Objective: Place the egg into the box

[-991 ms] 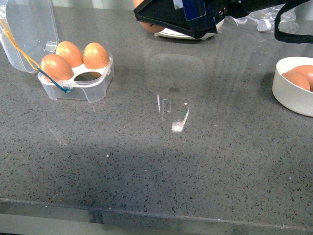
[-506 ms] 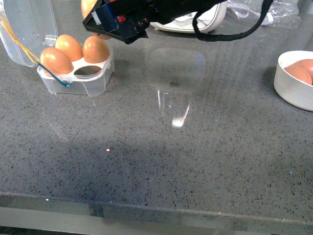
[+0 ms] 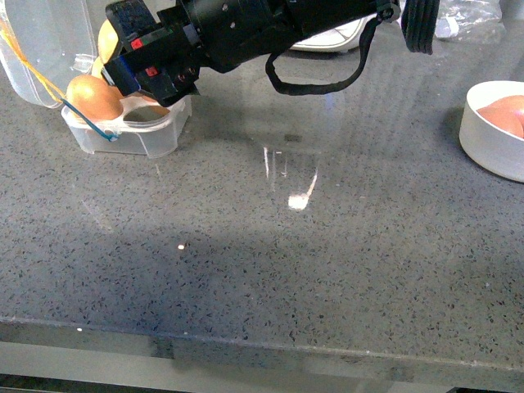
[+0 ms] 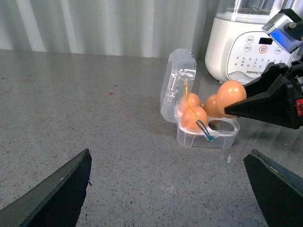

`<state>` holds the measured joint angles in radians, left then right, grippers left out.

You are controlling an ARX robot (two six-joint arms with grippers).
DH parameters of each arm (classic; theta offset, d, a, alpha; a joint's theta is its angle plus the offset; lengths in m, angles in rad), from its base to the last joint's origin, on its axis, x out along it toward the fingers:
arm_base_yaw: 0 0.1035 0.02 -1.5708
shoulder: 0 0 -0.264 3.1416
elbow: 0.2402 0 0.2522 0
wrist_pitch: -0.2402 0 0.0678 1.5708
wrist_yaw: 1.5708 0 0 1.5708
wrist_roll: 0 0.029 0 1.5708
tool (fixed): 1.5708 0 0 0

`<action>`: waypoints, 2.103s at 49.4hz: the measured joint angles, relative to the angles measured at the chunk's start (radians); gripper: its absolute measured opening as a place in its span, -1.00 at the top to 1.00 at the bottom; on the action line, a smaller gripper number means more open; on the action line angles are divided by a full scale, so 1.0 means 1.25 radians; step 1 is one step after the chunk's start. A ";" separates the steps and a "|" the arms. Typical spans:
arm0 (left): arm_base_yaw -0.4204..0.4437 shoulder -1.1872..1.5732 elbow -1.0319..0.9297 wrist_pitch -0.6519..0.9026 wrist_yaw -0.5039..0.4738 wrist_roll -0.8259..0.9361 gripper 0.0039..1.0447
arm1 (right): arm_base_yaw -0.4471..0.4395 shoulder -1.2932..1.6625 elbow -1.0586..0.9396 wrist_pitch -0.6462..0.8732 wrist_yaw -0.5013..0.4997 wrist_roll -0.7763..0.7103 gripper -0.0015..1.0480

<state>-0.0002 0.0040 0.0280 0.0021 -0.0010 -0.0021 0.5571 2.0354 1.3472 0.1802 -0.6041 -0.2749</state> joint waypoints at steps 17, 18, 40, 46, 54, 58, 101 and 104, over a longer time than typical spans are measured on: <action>0.000 0.000 0.000 0.000 0.000 0.000 -0.87 | 0.002 0.007 0.000 0.000 0.003 -0.006 0.22; 0.000 0.000 0.000 0.000 0.000 0.000 -0.87 | 0.002 0.007 0.000 0.000 0.003 -0.006 0.22; 0.000 0.000 0.000 0.000 0.000 0.000 -0.87 | -0.006 -0.018 -0.027 -0.004 0.007 -0.024 -0.87; 0.000 0.000 0.000 0.000 0.000 0.000 -0.87 | -0.027 -0.064 -0.065 0.038 0.005 -0.013 -0.86; 0.000 0.000 0.000 0.000 0.000 0.000 -0.87 | -0.077 -0.140 -0.131 0.105 0.036 0.019 -0.86; 0.000 0.000 0.000 0.000 0.000 0.000 -0.87 | -0.111 -0.175 -0.170 0.146 0.073 0.048 -0.86; 0.000 0.000 0.000 0.000 0.000 0.000 -0.87 | -0.688 -0.919 -0.769 0.240 0.244 0.220 -0.08; 0.000 0.000 0.000 0.000 0.000 0.000 -0.87 | -0.668 -0.967 -0.806 0.242 0.265 0.220 0.12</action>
<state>-0.0002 0.0040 0.0280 0.0017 -0.0013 -0.0021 -0.2775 0.8268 0.3397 0.4831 -0.2729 0.0006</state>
